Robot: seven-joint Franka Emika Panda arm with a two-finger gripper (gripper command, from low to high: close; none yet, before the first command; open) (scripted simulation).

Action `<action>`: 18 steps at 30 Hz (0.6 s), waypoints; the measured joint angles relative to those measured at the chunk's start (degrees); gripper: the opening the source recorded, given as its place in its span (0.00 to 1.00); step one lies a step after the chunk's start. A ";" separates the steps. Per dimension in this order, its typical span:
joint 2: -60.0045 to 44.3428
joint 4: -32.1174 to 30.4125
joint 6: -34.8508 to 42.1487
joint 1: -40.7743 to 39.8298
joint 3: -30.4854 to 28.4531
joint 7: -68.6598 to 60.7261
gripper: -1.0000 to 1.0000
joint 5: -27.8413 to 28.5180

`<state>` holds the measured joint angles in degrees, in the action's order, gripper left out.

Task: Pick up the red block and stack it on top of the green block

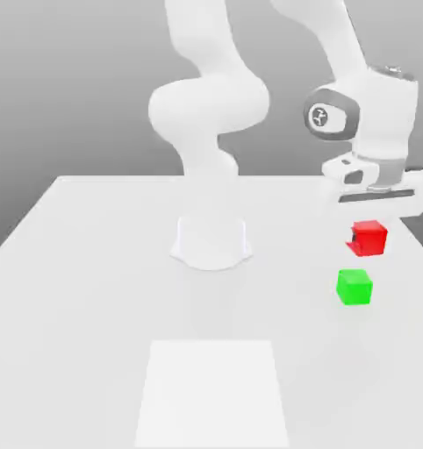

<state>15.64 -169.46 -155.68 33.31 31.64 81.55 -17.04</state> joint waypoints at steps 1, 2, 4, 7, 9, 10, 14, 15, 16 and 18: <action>-0.49 0.02 -0.52 -0.34 0.23 0.29 0.00 0.44; -1.00 0.04 -1.05 -0.66 0.42 0.59 0.00 0.91; -2.05 0.07 -2.12 -1.37 0.88 1.20 0.00 1.84; -3.71 0.10 -3.75 -2.46 1.57 2.12 0.00 3.28; -4.88 0.11 -4.81 -3.05 1.82 2.92 0.00 4.47; -5.47 0.11 -5.36 -3.44 2.06 3.30 0.00 5.05; -7.90 0.09 -7.55 -4.99 2.89 5.01 0.00 7.57; -8.53 0.08 -8.09 -5.32 3.02 5.49 0.00 8.28; -9.16 0.07 -8.64 -5.72 3.22 5.98 0.00 8.99; -10.44 0.04 -9.72 -6.40 3.46 7.06 0.00 10.54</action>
<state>5.21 -169.42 -165.40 26.91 35.10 88.61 -6.50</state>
